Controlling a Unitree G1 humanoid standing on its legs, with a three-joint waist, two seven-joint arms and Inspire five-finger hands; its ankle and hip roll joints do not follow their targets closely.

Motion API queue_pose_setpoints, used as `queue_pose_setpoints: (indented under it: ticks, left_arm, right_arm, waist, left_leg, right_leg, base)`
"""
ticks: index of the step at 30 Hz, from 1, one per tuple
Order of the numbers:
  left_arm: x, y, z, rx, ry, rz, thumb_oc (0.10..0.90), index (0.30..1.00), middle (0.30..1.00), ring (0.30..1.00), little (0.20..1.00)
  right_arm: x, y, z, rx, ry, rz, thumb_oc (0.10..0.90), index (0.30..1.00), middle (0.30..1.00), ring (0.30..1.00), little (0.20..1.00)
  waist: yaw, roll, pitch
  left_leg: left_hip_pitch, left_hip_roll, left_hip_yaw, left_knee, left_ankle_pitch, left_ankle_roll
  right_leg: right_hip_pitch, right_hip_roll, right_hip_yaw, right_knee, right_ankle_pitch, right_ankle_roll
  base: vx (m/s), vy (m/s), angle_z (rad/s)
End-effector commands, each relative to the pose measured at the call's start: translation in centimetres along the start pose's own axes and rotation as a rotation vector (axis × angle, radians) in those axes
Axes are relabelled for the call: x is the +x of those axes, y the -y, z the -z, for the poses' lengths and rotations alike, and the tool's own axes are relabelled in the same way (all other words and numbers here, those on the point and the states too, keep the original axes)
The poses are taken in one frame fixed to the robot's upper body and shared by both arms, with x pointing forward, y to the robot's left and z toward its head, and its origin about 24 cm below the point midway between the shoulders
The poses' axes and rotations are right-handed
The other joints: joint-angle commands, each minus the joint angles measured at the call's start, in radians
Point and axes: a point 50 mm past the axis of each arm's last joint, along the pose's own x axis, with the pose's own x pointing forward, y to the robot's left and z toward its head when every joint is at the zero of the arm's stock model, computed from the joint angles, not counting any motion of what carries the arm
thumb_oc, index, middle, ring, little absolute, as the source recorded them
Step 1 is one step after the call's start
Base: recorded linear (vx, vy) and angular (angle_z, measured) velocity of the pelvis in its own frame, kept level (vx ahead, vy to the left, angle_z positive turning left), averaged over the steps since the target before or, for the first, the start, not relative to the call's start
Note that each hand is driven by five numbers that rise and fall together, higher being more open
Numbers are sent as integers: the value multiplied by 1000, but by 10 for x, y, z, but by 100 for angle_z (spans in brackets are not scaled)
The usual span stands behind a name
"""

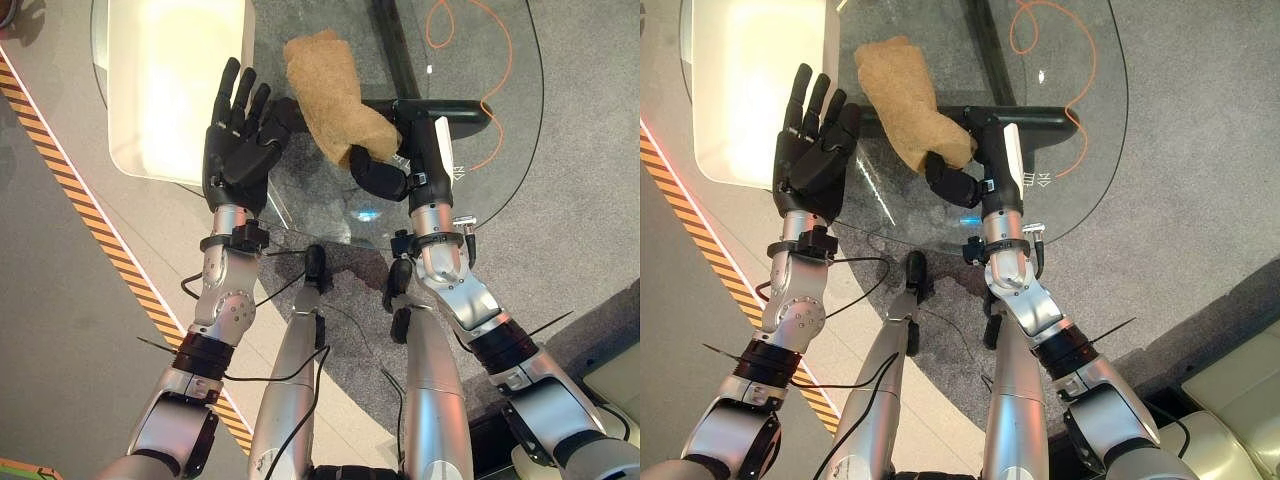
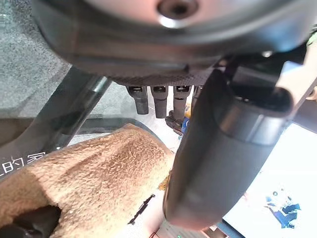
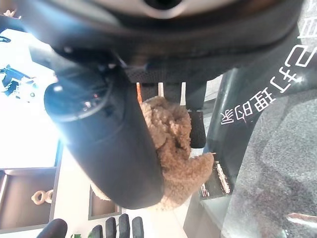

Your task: Wipe the table with a cloth and put it in the basket.

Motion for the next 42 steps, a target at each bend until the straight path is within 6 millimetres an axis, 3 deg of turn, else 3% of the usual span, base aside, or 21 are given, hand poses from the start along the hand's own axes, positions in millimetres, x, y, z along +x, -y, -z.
queue_pose_setpoints:
  ticks: [1,22,42]
  left_arm:
    - [17,56,-36,-97,190,247,800,900,900,900,900]
    - [19,83,-22,-371,37,432,800,900,900,900,900]
    - [22,85,-19,-330,7,426,800,900,900,900,900]
  right_arm:
    - [2,-16,-110,214,518,-79,100,300,300,300,200]
    - [-1,-33,-117,206,531,-181,100,300,300,300,200]
    - [-3,-43,-125,166,560,-250,100,300,300,300,200]
  waist:
    - [0,-4,-28]
    - [-12,-9,-28]
    - [-8,-10,-28]
  left_leg:
    - [44,-55,91,47,-99,64]
    - [54,-54,98,37,-102,60]
    - [57,-58,97,41,-104,60]
  right_leg:
    - [59,58,5,-127,44,41]
    - [66,63,10,-141,44,38]
    - [69,63,7,-142,42,37]
  base:
    - [0,0,0]
    - [0,0,-1]
    - [0,0,0]
